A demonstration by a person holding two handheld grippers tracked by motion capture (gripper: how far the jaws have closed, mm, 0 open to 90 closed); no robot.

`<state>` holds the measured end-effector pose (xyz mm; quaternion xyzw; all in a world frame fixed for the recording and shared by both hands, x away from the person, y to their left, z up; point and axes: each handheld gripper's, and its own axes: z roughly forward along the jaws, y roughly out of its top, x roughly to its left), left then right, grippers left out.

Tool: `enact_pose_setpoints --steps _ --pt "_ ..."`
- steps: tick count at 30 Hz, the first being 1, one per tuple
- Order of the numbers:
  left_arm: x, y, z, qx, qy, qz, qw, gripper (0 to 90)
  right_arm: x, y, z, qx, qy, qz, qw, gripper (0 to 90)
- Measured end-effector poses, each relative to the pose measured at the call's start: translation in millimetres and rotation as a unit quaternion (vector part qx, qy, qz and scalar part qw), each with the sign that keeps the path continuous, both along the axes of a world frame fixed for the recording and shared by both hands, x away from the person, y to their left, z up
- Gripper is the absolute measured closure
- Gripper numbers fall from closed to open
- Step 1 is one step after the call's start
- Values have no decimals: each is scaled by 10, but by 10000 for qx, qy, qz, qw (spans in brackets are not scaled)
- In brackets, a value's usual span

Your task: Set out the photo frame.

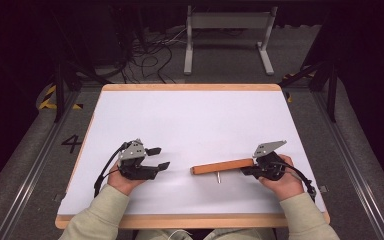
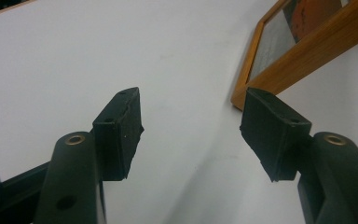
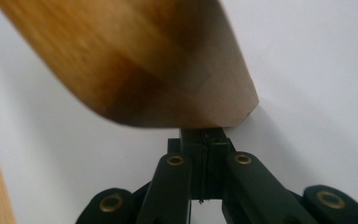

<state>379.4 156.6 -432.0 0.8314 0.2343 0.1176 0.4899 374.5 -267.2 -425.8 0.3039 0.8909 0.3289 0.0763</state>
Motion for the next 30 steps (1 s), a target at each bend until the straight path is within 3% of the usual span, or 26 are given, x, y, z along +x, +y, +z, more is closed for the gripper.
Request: enact_pose_setpoints --steps 4,16,30 --pt "-20 37 -6 -6 13 70 10000 382 118 41 -5 45 28 -113 9999 900" --pt "-63 123 -29 2 35 192 9998 380 498 208 -9 -139 34 -558 9983 900" --pt "-51 117 -42 -15 55 164 9998 378 825 462 6 -131 -9 -615 9980 900"
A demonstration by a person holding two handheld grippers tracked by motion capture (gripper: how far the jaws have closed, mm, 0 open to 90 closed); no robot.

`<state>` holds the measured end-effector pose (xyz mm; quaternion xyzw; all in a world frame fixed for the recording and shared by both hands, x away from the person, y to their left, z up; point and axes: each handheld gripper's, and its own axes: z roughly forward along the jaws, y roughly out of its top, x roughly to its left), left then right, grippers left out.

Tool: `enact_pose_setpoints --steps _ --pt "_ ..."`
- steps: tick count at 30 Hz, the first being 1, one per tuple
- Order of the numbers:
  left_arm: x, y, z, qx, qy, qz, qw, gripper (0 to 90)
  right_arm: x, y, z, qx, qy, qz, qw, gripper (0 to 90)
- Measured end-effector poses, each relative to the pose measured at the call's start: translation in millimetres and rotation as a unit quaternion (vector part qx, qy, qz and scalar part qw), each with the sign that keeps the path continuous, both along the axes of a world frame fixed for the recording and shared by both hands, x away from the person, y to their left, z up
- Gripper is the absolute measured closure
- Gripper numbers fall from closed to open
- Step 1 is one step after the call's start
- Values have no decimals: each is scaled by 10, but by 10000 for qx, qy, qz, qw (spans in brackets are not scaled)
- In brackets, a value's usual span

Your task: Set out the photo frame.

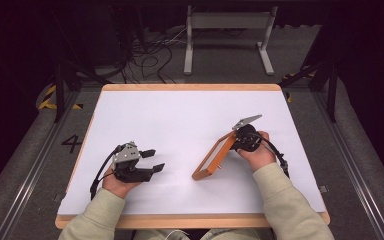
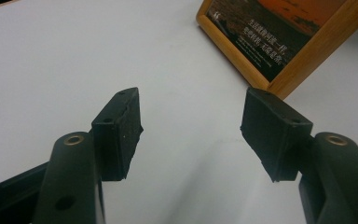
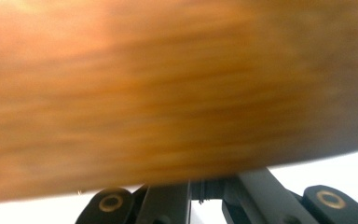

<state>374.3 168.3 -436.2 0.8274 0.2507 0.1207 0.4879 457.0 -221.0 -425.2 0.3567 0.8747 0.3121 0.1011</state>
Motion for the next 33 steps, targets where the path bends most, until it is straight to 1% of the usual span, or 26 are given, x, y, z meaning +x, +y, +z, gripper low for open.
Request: enact_pose_setpoints --steps 3,10,13,16,22,25,29,33 --pt "4 -2 0 -5 1 -6 10000 378 48 45 -16 129 27 31 9999 900" --pt "4 -4 -1 -5 -3 -14 10000 377 130 177 -18 150 -7 147 9998 900" --pt "3 -3 0 -5 -4 -17 10000 376 167 225 -27 195 -21 189 9996 900" --pt "3 -5 -1 -3 -5 -20 10000 377 186 278 -27 198 -47 255 9995 900" --pt "3 -4 -2 -3 -10 -25 10000 376 205 358 -45 391 -47 428 9983 894" --pt "4 -2 -1 -4 -7 -22 10000 376 201 383 -46 428 -57 515 9977 890" --pt "2 -1 0 -6 -10 -20 10000 376 192 402 -48 463 -153 674 9965 863" --pt "0 4 2 -5 -9 -13 10000 375 171 376 -16 408 -235 549 9974 792"
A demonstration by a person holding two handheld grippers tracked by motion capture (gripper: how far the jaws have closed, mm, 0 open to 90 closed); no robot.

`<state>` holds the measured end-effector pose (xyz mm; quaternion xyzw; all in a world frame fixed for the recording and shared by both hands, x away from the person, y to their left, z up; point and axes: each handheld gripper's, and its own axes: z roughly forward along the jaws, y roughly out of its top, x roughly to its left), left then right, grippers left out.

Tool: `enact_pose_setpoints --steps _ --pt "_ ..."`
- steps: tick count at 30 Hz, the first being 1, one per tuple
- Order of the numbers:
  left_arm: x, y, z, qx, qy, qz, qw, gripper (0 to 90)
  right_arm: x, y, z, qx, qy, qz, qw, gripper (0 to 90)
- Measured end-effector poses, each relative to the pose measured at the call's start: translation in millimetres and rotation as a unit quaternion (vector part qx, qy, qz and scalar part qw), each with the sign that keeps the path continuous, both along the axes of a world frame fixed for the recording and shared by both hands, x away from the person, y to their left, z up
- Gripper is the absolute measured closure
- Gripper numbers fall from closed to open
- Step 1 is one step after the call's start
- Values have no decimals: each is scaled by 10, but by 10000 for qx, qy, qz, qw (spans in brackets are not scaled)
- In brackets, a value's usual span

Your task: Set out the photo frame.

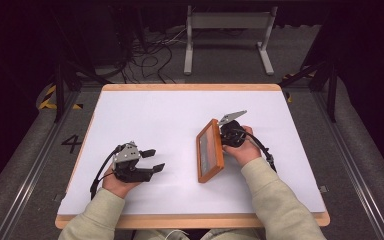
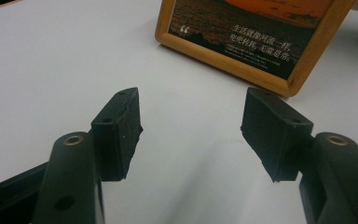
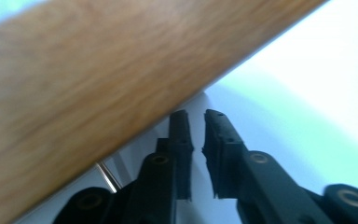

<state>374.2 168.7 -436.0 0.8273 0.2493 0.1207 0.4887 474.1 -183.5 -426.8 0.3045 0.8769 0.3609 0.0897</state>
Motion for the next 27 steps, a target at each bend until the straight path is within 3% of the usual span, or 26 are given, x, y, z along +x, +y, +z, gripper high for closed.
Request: enact_pose_setpoints --steps 2,3,4,7,9,11,16,21,24,27 --pt "-1 2 -1 -2 8 11 10000 376 -28 -32 52 -125 -95 -145 9998 786" --pt "2 6 -1 2 -7 -1 10000 376 -42 -43 87 -292 -143 -213 9992 798" --pt "2 6 -1 0 -5 3 10000 375 -69 -53 140 -612 -355 -187 9973 819" --pt "0 5 0 -6 -1 17 10000 375 -104 -83 213 -739 -472 -209 9959 828" --pt "-1 5 1 0 -2 25 10000 375 -141 -123 301 -711 -495 -225 9960 813" --pt "0 4 2 14 -11 12 10000 375 -176 -162 389 -638 -341 -318 9969 783" --pt "-2 1 1 12 -4 26 10000 375 -270 -220 580 -547 -240 -619 9963 675" --pt "-1 2 -2 15 6 30 10000 376 -339 -207 715 -532 -245 -635 9963 609" --pt "2 4 -1 25 -2 25 10000 375 -400 -181 848 -499 -222 -657 9963 516" --pt "1 0 -4 13 5 28 10000 374 -443 -152 938 -487 -171 -885 9947 413"
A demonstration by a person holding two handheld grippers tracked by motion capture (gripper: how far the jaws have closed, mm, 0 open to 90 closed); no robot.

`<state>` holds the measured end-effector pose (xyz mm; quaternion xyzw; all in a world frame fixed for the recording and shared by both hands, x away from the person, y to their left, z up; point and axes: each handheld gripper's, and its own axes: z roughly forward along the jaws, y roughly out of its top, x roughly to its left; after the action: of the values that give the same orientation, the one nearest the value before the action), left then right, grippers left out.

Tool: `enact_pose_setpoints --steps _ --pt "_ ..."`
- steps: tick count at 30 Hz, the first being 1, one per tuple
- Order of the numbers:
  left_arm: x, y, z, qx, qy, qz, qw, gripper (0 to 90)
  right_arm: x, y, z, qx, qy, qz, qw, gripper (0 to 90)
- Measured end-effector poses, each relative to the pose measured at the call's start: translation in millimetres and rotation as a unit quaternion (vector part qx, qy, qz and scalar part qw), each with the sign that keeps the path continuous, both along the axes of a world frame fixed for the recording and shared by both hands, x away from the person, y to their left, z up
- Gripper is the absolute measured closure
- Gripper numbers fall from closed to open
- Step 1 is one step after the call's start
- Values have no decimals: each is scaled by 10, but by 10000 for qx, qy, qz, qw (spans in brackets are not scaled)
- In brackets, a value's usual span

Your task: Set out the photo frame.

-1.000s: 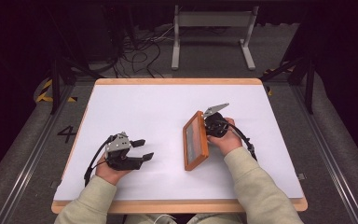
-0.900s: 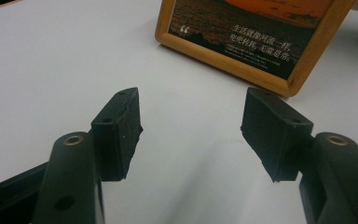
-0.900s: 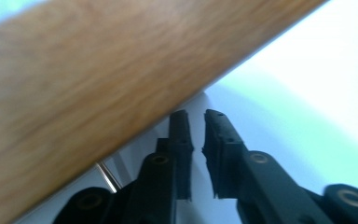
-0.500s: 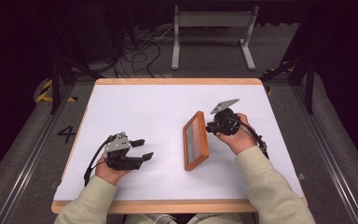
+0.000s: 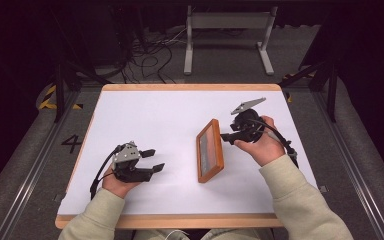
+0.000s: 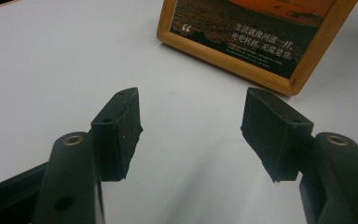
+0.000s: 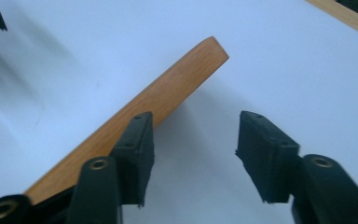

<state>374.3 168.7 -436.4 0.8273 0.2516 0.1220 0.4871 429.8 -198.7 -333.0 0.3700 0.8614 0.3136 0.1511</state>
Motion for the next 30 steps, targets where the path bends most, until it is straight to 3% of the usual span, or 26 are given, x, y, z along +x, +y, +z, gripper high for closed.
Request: enact_pose_setpoints --steps 4,12,23,30 --pt "0 -2 -1 2 -5 -4 10000 373 -36 39 36 181 108 -69 9998 305" --pt "3 -4 -6 11 6 -4 10000 370 -64 212 -19 345 302 -122 9989 203" --pt "7 2 -11 18 12 -5 10000 369 60 405 -298 367 928 -13 9950 215" --pt "8 -3 -14 31 15 -17 10000 369 107 469 -413 308 1250 -4 9917 293"
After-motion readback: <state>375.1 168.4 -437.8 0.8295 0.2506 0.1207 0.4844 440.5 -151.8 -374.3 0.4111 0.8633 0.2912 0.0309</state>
